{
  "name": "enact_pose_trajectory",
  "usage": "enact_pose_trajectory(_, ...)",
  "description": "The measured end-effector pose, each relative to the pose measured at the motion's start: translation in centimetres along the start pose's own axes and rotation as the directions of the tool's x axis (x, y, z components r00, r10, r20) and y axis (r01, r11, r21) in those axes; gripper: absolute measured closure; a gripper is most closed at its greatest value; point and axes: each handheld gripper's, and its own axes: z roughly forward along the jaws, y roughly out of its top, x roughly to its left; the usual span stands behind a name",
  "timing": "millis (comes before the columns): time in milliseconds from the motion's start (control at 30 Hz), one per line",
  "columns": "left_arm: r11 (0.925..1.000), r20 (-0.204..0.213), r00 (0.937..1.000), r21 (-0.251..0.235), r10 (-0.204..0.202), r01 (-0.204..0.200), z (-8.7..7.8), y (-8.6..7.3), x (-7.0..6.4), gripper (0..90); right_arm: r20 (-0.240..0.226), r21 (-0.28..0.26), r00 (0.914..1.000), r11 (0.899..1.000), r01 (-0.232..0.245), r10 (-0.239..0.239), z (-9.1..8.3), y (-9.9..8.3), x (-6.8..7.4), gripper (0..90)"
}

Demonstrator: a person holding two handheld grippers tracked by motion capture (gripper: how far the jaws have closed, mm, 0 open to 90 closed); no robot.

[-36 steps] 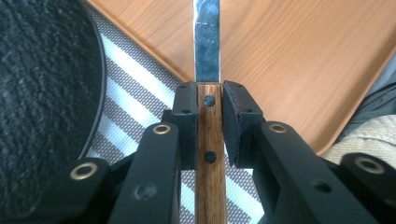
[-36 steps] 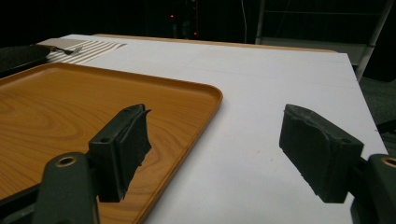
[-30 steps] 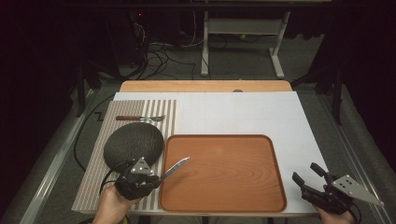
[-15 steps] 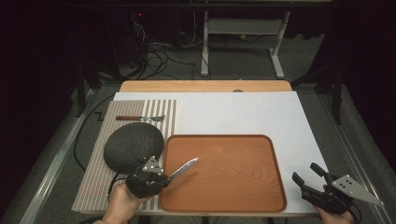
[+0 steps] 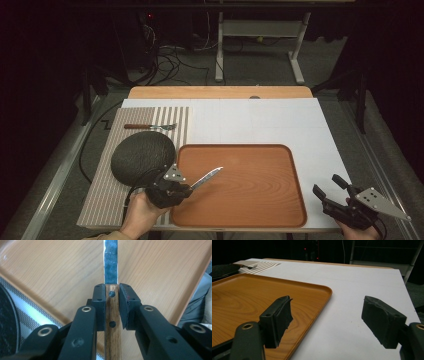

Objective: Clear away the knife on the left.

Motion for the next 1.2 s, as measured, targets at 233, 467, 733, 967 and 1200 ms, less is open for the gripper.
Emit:
enact_pose_trajectory(233,0.9999,0.014,0.9999,-0.008,0.01,-0.009,0.5,1.0,-0.3,72.8,-0.003,-0.001,1.0,1.0,-0.001,0.001,0.0,0.0,0.0,24.6)
enact_pose_trajectory(467,0.9996,0.018,0.9995,-0.013,0.027,-0.027,1.0,2.0,-0.7,72.8,-0.004,-0.002,1.0,1.0,-0.001,0.001,0.0,0.0,0.0,24.6)
enact_pose_trajectory(733,0.999,0.011,0.9989,-0.004,0.046,-0.046,1.6,3.2,-1.1,72.8,-0.006,-0.002,1.0,1.0,0.0,0.0,0.0,0.0,0.0,24.6)
enact_pose_trajectory(967,0.998,0.019,0.9979,0.007,0.062,-0.063,2.4,4.3,-1.4,72.8,-0.006,-0.004,1.0,1.0,-0.001,0.001,0.0,0.0,0.0,24.6)
enact_pose_trajectory(1200,0.9983,0.026,0.9981,0.018,0.055,-0.056,3.5,5.0,-1.5,72.8,-0.008,-0.003,1.0,1.0,-0.002,0.002,0.0,0.0,0.0,24.6)
